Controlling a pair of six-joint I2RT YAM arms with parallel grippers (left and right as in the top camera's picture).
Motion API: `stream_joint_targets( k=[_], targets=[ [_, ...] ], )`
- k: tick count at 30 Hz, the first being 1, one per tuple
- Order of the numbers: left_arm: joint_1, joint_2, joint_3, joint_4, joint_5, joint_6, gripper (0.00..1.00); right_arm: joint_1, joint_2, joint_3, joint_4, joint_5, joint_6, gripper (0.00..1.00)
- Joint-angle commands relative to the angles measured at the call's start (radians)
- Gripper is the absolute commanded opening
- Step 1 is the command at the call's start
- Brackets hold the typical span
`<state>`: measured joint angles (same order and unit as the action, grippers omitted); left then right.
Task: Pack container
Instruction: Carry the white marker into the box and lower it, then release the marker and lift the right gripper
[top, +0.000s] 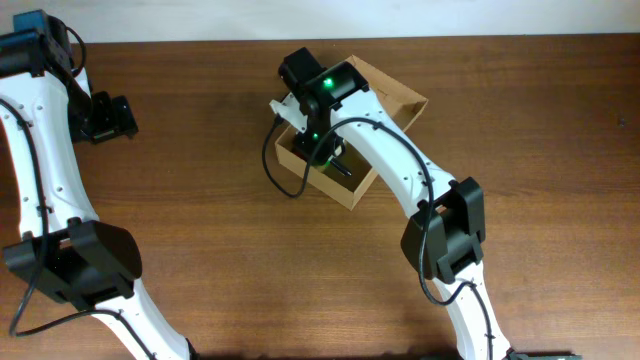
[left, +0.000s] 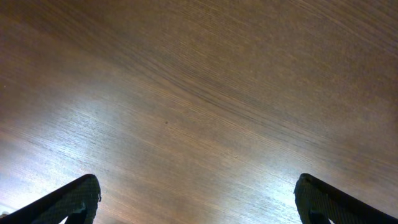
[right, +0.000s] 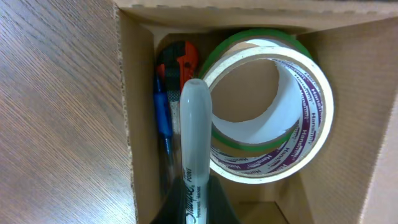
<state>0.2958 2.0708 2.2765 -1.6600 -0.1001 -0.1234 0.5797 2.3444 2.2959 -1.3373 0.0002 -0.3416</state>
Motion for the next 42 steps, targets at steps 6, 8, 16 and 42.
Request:
stream_joint_targets(
  k=[6, 8, 16, 42],
  targets=[
    [0.001, 0.005, -0.002, -0.001, 0.01, 0.006, 1.0, -0.018, 0.023, -0.009, 0.006, -0.117, -0.018, 0.04],
    [0.001, 0.005, -0.002, -0.001, 0.01, 0.006, 1.0, -0.018, 0.029, -0.009, 0.006, -0.136, -0.018, 0.04],
    [0.001, 0.005, -0.002, -0.001, 0.01, 0.006, 1.0, -0.018, 0.055, -0.072, 0.028, -0.151, -0.018, 0.04],
    [0.001, 0.005, -0.002, -0.001, 0.01, 0.006, 1.0, -0.018, -0.118, 0.129, -0.061, -0.157, 0.009, 0.39]
  ],
)
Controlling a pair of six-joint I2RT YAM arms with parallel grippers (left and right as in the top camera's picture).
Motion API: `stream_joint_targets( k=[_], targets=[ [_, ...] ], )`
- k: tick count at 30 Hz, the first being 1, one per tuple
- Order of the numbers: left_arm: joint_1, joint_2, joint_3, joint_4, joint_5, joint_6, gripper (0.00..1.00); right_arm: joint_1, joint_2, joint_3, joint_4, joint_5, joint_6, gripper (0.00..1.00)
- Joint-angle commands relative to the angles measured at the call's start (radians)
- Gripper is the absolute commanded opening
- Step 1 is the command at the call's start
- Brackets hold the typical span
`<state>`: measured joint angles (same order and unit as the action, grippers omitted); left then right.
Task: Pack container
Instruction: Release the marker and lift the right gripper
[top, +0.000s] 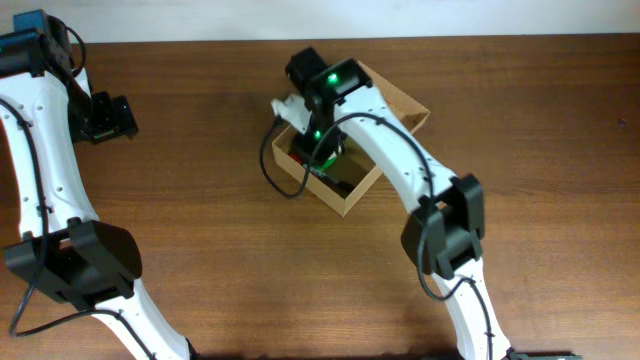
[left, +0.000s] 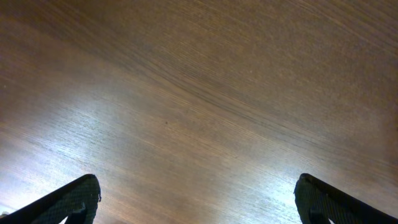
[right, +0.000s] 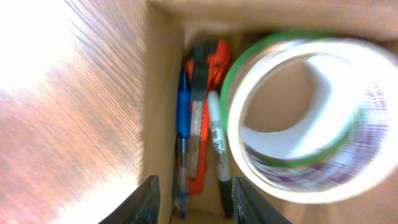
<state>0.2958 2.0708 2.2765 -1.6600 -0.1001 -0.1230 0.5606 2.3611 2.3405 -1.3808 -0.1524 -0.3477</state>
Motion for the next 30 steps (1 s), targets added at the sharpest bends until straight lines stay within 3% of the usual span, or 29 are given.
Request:
stream_joint_targets(
  k=[1, 6, 13, 16, 22, 24, 26, 27, 30],
  targets=[
    [0.001, 0.005, -0.002, -0.001, 0.01, 0.005, 1.0, 0.001, -0.164, 0.095, -0.025, 0.016, 0.025, 0.39],
    [0.001, 0.005, -0.002, -0.001, 0.01, 0.005, 1.0, -0.006, -0.362, 0.1, -0.042, 0.18, 0.101, 0.37],
    [0.001, 0.005, -0.002, -0.001, 0.01, 0.005, 1.0, -0.171, -0.602, 0.1, -0.05, 0.3, 0.283, 0.04],
    [0.001, 0.005, -0.002, -0.001, 0.01, 0.005, 1.0, -0.34, -0.671, 0.1, -0.109, 0.298, 0.418, 0.04],
    [0.001, 0.005, -0.002, -0.001, 0.01, 0.005, 1.0, -0.563, -0.673, 0.056, -0.214, 0.273, 0.526, 0.04],
    [0.001, 0.005, -0.002, 0.001, 0.01, 0.005, 1.0, -0.603, -0.666, -0.019, -0.198, 0.222, 0.526, 0.04],
    [0.001, 0.005, -0.002, 0.096, 0.008, 0.005, 1.0, -0.621, -0.664, -0.139, -0.145, 0.182, 0.526, 0.04],
    [0.001, 0.005, -0.002, 0.167, 0.064, 0.005, 1.0, -0.622, -0.664, -0.255, -0.081, 0.178, 0.537, 0.04],
    [0.001, 0.005, -0.002, 0.169, 0.154, 0.005, 1.0, -0.62, -0.664, -0.464, 0.061, 0.127, 0.581, 0.04]
  ],
)
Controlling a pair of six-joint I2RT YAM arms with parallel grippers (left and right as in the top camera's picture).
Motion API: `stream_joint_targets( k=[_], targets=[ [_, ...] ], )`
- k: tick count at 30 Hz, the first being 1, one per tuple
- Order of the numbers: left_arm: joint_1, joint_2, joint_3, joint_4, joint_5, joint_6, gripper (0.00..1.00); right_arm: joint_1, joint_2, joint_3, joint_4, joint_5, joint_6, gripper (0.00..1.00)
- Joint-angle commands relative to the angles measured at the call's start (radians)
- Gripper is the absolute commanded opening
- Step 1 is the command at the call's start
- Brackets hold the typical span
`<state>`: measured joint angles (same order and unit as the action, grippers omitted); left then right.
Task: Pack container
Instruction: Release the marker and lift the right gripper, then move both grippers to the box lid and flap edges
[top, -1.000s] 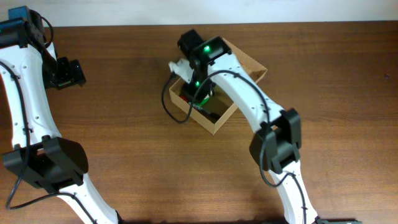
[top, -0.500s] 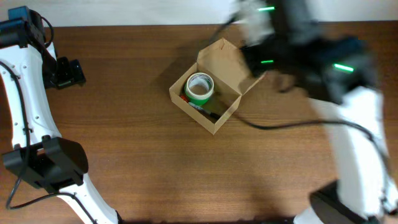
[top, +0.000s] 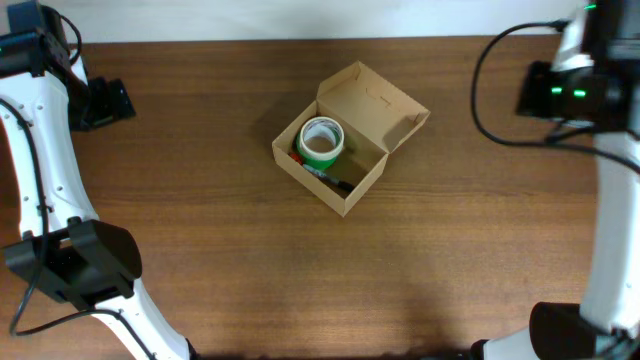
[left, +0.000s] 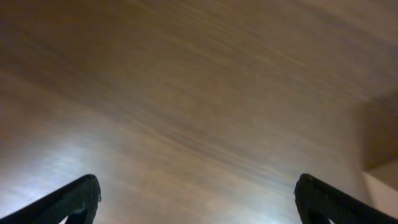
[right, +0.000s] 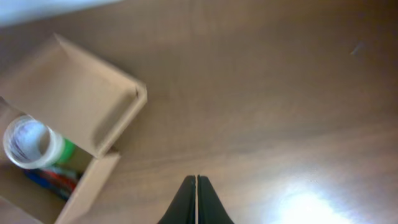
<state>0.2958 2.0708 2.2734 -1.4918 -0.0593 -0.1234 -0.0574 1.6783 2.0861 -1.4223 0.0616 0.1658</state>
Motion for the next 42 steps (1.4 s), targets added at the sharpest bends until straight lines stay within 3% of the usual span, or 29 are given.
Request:
stream_joint_targets(
  k=[1, 4, 9, 11, 17, 20, 30, 42],
  targets=[
    [0.001, 0.005, 0.001, 0.001, 0.115, 0.005, 1.0, -0.002, 0.019, -0.277, 0.158, -0.124, 0.089, 0.04],
    [0.001, 0.005, 0.001, 0.023, 0.118, 0.005, 1.0, -0.002, 0.027, -0.495, 0.36, -0.275, 0.173, 0.04],
    [0.001, 0.005, 0.001, 0.05, 0.176, 0.006, 1.0, -0.002, 0.083, -0.693, 0.575, -0.34, 0.294, 0.03],
    [-0.001, 0.005, 0.001, 0.072, 0.204, 0.029, 0.89, -0.002, 0.119, -0.717, 0.612, -0.359, 0.319, 0.04],
    [-0.027, 0.005, 0.001, 0.09, 0.281, 0.095, 0.28, 0.013, 0.238, -0.718, 0.734, -0.422, 0.346, 0.04],
    [-0.055, 0.005, 0.001, 0.09, 0.281, 0.099, 0.18, 0.036, 0.293, -0.718, 0.847, -0.477, 0.38, 0.04],
    [-0.156, 0.006, 0.001, 0.094, 0.251, 0.121, 0.17, 0.162, 0.394, -0.718, 1.244, -0.587, 0.471, 0.04],
    [-0.187, 0.097, 0.001, 0.091, 0.22, 0.109, 0.19, 0.196, 0.394, -0.718, 1.266, -0.714, 0.392, 0.04]
  ],
)
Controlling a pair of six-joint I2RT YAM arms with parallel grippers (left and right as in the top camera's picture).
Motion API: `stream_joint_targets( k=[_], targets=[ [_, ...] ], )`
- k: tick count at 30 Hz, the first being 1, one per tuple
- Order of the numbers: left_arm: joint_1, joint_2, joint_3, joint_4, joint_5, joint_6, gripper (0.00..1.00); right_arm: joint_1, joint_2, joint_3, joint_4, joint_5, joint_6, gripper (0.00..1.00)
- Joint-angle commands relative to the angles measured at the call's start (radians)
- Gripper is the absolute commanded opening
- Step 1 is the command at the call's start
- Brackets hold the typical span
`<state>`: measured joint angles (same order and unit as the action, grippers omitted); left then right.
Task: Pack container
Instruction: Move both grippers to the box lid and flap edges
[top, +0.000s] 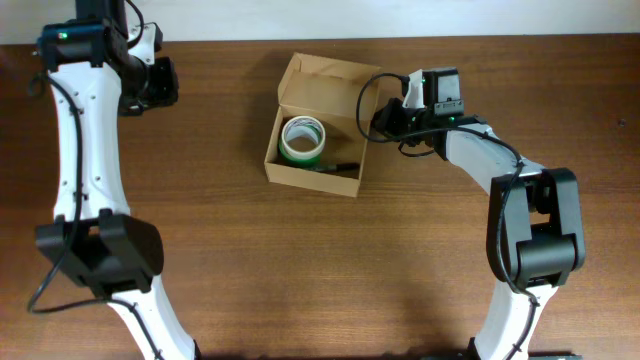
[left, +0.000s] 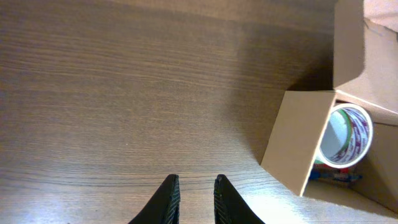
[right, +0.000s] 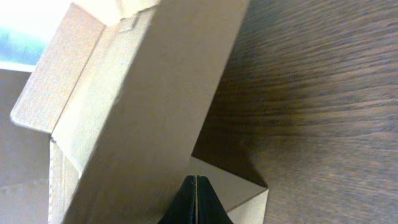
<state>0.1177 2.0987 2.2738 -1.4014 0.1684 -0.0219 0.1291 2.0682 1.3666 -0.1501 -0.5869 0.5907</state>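
The open cardboard box (top: 310, 180) stands at the table's middle back, its lid (top: 325, 75) raised. Inside it a tape roll (top: 302, 140) stands above a black marker (top: 335, 165). My right gripper (top: 383, 118) is shut, its tips against the right side of the box. In the right wrist view that gripper (right: 196, 182) lies over a cardboard flap (right: 230, 180) beside the lid (right: 155, 93). My left gripper (top: 160, 85) is left of the box with a narrow gap and nothing in it. The left wrist view shows this gripper (left: 193, 186), the box wall (left: 292, 143) and the tape (left: 345, 130).
Bare wooden table (top: 200, 250) lies all round the box. Blue and red pens (left: 329, 177) lie at the bottom of the box under the tape roll. A white wall runs along the far edge of the table.
The box now sits a little further left and is turned. My right gripper has come from the far right to the box's right side. My left gripper has moved right and narrowed.
My right gripper held a marker over the box beside the tape roll. Then the marker lay in the box and the gripper was open above it. Later the right arm was far off to the right, shut. Now it touches the turned box.
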Motion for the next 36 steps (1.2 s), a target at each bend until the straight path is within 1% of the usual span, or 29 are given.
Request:
stream_joint_targets(
  k=[1, 5, 11, 15, 19, 24, 30, 36],
  targets=[
    [-0.012, 0.082, 0.001, 0.003, -0.008, 0.007, 0.19, 0.009, 0.005, 0.002, -0.008, -0.069, -0.034, 0.04],
    [-0.031, 0.135, 0.001, 0.028, 0.026, -0.01, 0.19, 0.0, 0.005, 0.002, -0.008, -0.075, -0.037, 0.04],
    [-0.08, 0.216, 0.001, 0.085, 0.183, -0.006, 0.18, -0.034, 0.005, 0.002, 0.014, -0.075, -0.037, 0.04],
    [-0.129, 0.245, 0.001, 0.138, 0.238, -0.007, 0.18, -0.051, 0.005, 0.002, 0.027, -0.076, -0.036, 0.04],
    [-0.184, 0.257, 0.001, 0.165, 0.235, -0.007, 0.18, -0.051, 0.005, 0.002, 0.09, -0.076, -0.032, 0.04],
    [-0.237, 0.259, 0.001, 0.177, 0.182, -0.008, 0.18, -0.024, 0.005, 0.002, 0.209, -0.044, 0.045, 0.04],
    [-0.228, 0.259, 0.001, 0.182, 0.165, -0.012, 0.18, 0.015, 0.005, 0.002, 0.222, 0.027, 0.053, 0.04],
    [-0.199, 0.259, 0.001, 0.185, 0.148, -0.013, 0.18, -0.026, 0.005, 0.002, 0.218, 0.018, 0.054, 0.04]
  ],
)
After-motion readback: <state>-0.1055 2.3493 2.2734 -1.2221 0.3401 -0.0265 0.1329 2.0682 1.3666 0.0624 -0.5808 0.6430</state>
